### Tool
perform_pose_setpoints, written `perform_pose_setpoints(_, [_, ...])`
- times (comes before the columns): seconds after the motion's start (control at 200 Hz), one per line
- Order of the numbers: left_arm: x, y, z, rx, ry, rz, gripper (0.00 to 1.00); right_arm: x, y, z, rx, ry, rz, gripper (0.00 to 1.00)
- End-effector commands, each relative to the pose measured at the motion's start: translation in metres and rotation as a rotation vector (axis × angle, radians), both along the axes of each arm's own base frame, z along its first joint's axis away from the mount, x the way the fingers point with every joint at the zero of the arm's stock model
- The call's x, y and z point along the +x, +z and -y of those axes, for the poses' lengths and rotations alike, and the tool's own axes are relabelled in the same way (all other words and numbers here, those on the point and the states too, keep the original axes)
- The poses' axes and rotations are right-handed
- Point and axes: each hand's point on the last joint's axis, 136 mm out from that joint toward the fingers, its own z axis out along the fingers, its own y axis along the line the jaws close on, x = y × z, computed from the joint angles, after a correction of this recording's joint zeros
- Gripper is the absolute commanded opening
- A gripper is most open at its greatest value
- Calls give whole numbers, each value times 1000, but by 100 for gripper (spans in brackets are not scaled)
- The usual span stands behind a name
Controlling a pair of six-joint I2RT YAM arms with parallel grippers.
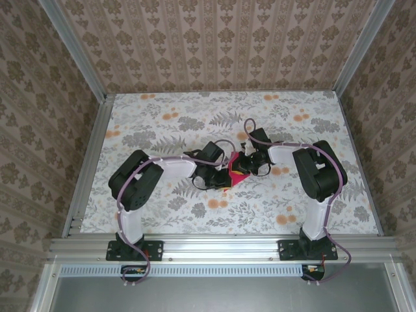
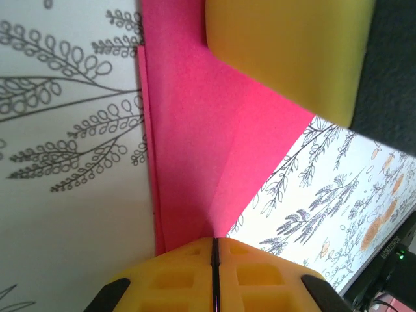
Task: Fold a paper plane with a square sheet of paper (pick it up from the middle)
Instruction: Fourth fold the wing at the center of the table.
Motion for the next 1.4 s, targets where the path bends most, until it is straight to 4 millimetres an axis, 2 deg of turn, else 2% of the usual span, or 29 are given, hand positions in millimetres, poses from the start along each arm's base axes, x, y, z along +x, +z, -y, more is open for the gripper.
perform_pose_setpoints(0.0, [-23, -11, -20, 70, -33, -56, 10, -35, -71, 43, -256, -59, -176, 10])
perform_pose_setpoints(0.2, [-33, -24, -39, 122, -16, -77, 10, -37, -72, 44, -261, -57, -179, 10])
perform_pose_setpoints(0.305, [-35, -23, -43, 105, 3, -75, 10, -38, -72, 45, -262, -56, -181, 10])
perform_pose_setpoints(0.41, [-24, -3, -32, 19, 22, -18, 10, -38, -72, 44, -260, -57, -181, 10])
perform_pose_setpoints(0.555, [4, 44, -6, -151, 67, 125, 9, -38, -72, 44, -259, -59, -182, 10])
perform_pose_setpoints(0.645, [18, 51, -5, -157, 104, 172, 9, -37, -72, 43, -256, -60, -182, 10])
perform_pose_setpoints(0.745, [22, 40, -5, -135, 119, 153, 9, -37, -71, 43, -257, -59, -182, 10])
perform_pose_setpoints(0.94, [15, 16, -10, -78, 119, 94, 7, -36, -71, 43, -254, -56, -178, 10])
perform_pose_setpoints(1.22, [4, -2, -14, -43, 99, 33, 5, -33, -68, 41, -247, -61, -176, 10])
perform_pose_setpoints(1.395, [-2, -14, -25, 21, 96, 12, 3, -25, -53, 32, -195, -61, -139, 11])
